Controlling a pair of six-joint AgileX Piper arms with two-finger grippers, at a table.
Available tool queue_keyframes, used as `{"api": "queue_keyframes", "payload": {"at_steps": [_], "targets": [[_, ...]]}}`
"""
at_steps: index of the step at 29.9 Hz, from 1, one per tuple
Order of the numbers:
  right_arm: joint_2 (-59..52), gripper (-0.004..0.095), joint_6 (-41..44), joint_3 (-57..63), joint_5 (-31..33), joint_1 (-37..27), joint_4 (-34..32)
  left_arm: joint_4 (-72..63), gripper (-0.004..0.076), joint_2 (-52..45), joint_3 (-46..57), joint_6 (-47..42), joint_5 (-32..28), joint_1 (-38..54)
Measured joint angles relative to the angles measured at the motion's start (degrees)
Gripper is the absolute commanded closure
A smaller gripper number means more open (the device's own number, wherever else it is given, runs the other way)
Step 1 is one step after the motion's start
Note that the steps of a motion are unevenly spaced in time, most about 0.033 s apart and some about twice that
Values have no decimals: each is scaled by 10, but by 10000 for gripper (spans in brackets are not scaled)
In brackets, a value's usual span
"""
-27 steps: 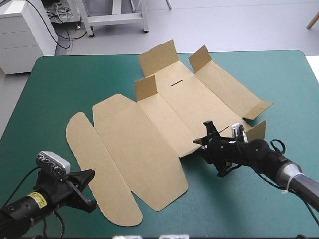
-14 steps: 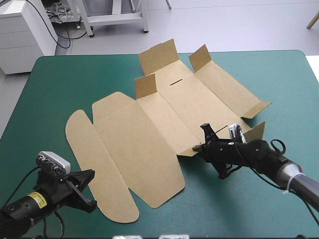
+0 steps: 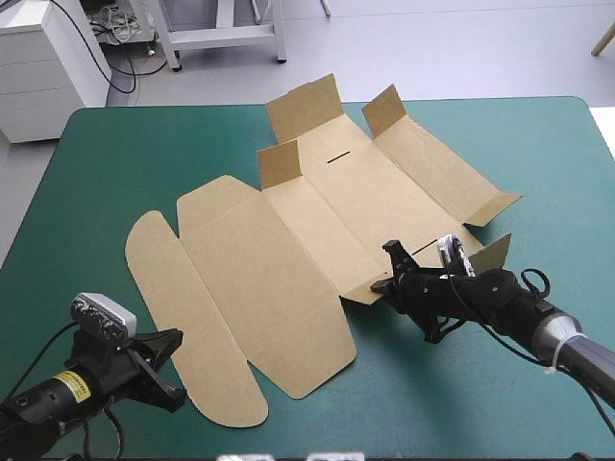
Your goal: Fold the box
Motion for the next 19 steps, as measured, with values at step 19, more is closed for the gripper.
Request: {"api": "queue_keyframes", "payload": {"at_steps": [19], "targets": [[1,918,123,-157,181,-42,-375,-1,731,0,0,0,3,0]]}}
